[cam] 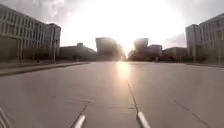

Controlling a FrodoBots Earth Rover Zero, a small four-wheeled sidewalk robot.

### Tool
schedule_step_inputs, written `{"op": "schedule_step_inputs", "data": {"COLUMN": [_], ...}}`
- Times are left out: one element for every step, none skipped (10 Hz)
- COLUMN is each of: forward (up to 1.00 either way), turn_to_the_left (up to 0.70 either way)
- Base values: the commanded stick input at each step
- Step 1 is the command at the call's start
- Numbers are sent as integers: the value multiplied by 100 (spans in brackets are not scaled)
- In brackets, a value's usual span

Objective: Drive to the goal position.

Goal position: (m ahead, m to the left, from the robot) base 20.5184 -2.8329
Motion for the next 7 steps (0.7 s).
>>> {"op": "schedule_step_inputs", "data": {"forward": [100,100,100,100,100,100,100], "turn_to_the_left": [0,0,0,0,0,0,0]}}
